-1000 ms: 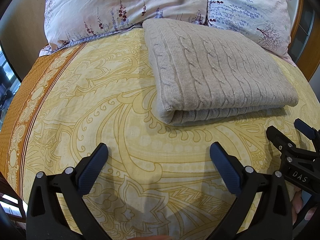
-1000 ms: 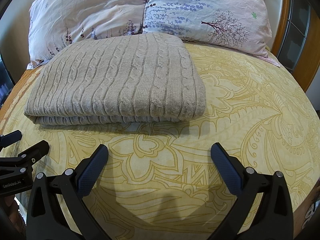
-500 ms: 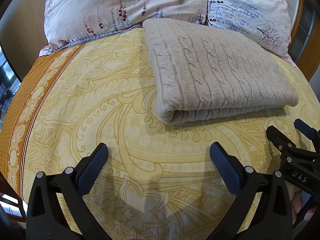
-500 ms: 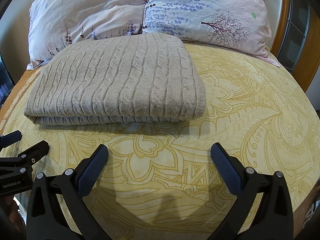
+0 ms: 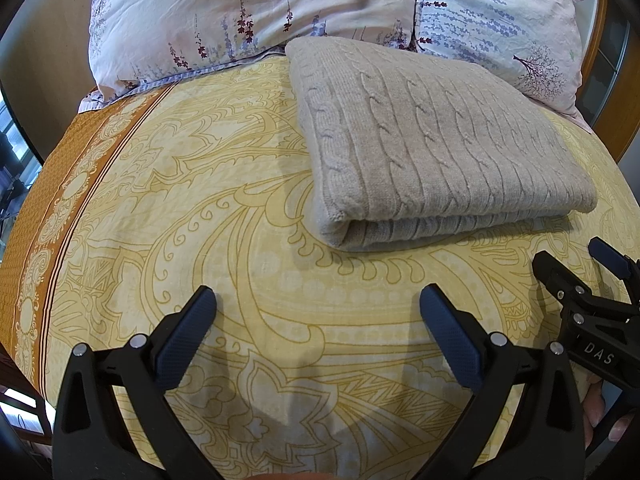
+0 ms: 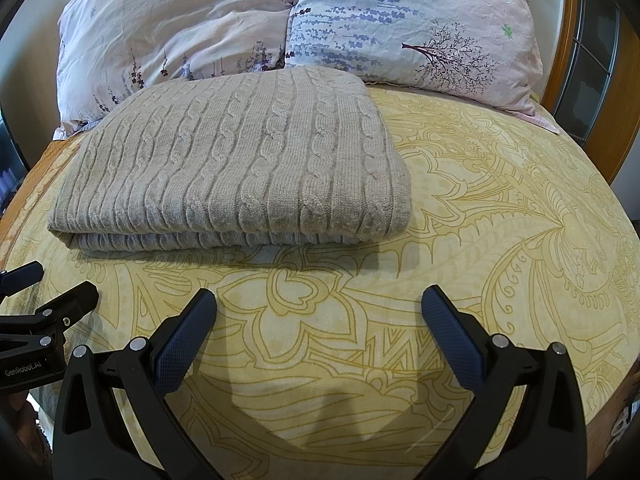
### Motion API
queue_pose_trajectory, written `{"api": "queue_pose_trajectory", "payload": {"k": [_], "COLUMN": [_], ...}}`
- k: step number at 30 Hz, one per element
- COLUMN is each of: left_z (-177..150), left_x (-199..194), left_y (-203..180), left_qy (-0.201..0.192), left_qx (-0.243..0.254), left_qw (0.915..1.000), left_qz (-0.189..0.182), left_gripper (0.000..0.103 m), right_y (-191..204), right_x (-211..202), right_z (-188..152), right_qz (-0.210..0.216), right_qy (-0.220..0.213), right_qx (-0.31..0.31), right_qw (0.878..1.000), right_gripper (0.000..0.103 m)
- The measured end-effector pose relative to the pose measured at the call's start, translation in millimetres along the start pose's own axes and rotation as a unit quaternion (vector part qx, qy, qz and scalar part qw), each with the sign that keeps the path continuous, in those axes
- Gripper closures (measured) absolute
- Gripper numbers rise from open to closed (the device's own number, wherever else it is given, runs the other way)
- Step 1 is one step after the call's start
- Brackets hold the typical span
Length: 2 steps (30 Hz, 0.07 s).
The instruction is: Fold small clothes
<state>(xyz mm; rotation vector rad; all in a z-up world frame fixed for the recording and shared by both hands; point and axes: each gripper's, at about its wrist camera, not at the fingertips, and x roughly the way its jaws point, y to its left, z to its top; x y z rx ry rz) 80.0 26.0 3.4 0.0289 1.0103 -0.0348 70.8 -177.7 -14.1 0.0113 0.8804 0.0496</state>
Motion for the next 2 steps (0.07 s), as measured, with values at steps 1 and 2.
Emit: {"api": "queue_pose_trajectory", "payload": {"k": [1, 2], "left_z": [0.1, -0.2], "left_x": [0.1, -0.1], "left_y": [0.0, 0.0], "left_qy": [0.000, 0.000], "left_qx": [0.000, 0.000], "left_qw": [1.0000, 1.0000], "left_qz": [0.000, 0.000], "left_gripper": [0.002, 0.002], "right_y": [0.0, 0.0], "right_x": [0.0, 0.0], "right_z": [0.0, 0.1], "right_qz": [0.000, 0.000], "right_qy": [0.000, 0.000], "right_qx": [0.000, 0.000], "right_qw": [1.000, 1.000], "right_gripper": [0.001, 0.001]}}
